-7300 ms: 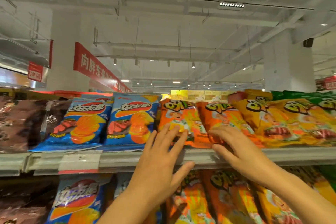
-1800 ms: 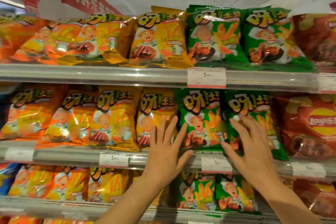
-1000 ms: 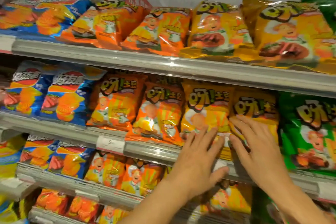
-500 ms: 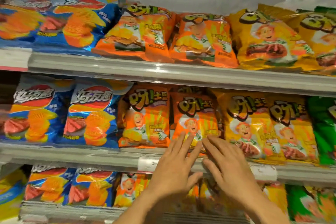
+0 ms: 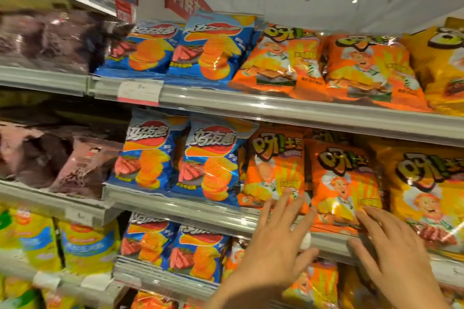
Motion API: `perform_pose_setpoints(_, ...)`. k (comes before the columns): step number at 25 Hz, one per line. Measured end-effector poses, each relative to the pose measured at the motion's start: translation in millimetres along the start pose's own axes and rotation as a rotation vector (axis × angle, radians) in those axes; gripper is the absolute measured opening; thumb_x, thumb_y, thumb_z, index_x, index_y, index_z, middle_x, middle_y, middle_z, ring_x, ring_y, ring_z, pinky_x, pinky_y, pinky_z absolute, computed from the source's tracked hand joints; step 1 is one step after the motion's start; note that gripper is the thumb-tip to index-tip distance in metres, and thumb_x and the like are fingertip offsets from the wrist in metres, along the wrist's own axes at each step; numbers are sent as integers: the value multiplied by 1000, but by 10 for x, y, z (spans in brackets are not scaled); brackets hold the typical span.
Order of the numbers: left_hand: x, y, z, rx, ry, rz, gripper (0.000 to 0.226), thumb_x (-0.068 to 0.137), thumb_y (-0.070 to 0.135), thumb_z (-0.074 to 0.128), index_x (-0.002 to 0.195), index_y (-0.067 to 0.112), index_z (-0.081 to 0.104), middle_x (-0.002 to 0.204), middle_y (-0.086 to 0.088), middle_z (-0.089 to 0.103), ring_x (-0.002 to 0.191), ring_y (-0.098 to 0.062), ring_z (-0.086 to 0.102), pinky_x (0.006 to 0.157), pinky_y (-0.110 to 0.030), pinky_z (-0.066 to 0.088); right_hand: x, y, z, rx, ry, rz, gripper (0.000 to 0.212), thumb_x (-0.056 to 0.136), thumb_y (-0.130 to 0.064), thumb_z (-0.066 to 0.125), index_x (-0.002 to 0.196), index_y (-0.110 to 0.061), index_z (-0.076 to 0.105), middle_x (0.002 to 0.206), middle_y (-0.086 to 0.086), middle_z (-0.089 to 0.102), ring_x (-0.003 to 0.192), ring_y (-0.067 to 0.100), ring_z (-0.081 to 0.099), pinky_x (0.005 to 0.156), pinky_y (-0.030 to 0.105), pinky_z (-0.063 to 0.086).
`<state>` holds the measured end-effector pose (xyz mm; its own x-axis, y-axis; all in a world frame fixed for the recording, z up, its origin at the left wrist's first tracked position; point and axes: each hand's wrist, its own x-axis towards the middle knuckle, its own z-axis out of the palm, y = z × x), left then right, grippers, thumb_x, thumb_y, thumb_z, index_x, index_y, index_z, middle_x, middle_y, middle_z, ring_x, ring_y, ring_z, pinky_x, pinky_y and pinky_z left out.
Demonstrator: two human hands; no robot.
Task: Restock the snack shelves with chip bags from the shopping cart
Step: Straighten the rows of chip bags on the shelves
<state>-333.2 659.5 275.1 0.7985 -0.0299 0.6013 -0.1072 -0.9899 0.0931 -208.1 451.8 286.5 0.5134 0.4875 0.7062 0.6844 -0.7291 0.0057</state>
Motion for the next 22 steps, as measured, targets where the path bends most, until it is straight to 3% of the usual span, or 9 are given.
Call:
perform_pose_setpoints(6,-483,-396,-222,6,36,-143,66,103,53,36,160,24,21,169,-1,10,155,-18,-18,126,-50,-6,-57,-491,73,200,115,-102,60,98,-53,35,112,-10,74,109,9,65,100,38,59,81,51,45)
perform_pose_setpoints(9,-610,-396,-237,-24,53,-81,57,102,43,46,151,15,42,158,-10,37,154,-28,20,125,-50,19,-112,-784,109,318,38,-243,36,95,-38,46,107,-16,72,100,-2,63,96,25,58,82,37,41)
perform_pose_setpoints(11,-728,-360,-141,-89,65,0,45,99,33,54,139,12,56,132,-11,59,127,-29,52,103,-44,46,-209,-936,180,359,-95,-323,32,96,-37,45,107,-21,70,96,-6,64,92,19,60,80,35,46)
perform_pose_setpoints(13,-931,-333,22,-157,47,11,38,94,26,59,129,12,64,111,-10,67,105,-29,60,87,-40,51,-349,-1028,334,333,-230,-359,34,95,-39,44,106,-22,72,98,-5,69,93,22,65,78,39,51)
perform_pose_setpoints(14,-1068,-357,124,-179,24,-18,36,92,22,61,126,10,66,110,-11,68,104,-31,61,87,-42,51,-425,-1054,435,312,-308,-344,34,93,-39,47,107,-21,72,103,-3,71,98,24,66,81,40,52)
perform_pose_setpoints(16,-1313,-494,331,-180,-48,-126,43,92,17,64,133,4,62,131,-20,61,123,-38,56,100,-48,46,-532,-1051,598,274,-462,-283,33,92,-34,61,120,-19,69,121,1,68,115,27,61,95,41,48)
perform_pose_setpoints(18,-1524,-662,499,-120,-164,-304,65,94,26,65,151,4,42,158,-25,33,148,-44,28,118,-52,29,-634,-1018,717,228,-567,-258,45,89,-30,71,131,-17,64,135,3,61,129,28,52,107,43,41)
perform_pose_setpoints(20,-1667,-783,652,-58,-251,-438,82,95,45,63,158,8,25,167,-21,12,154,-43,7,123,-51,15,-738,-983,787,172,-548,-256,51,83,-30,76,131,-17,63,138,7,58,132,32,49,107,46,42)
perform_pose_setpoints(22,-1735,-862,774,-30,-281,-464,90,94,56,59,160,10,19,168,-18,4,155,-42,1,123,-53,15,-838,-931,841,113,-530,-234,56,82,-33,76,134,-19,61,143,10,54,135,35,45,108,47,39)
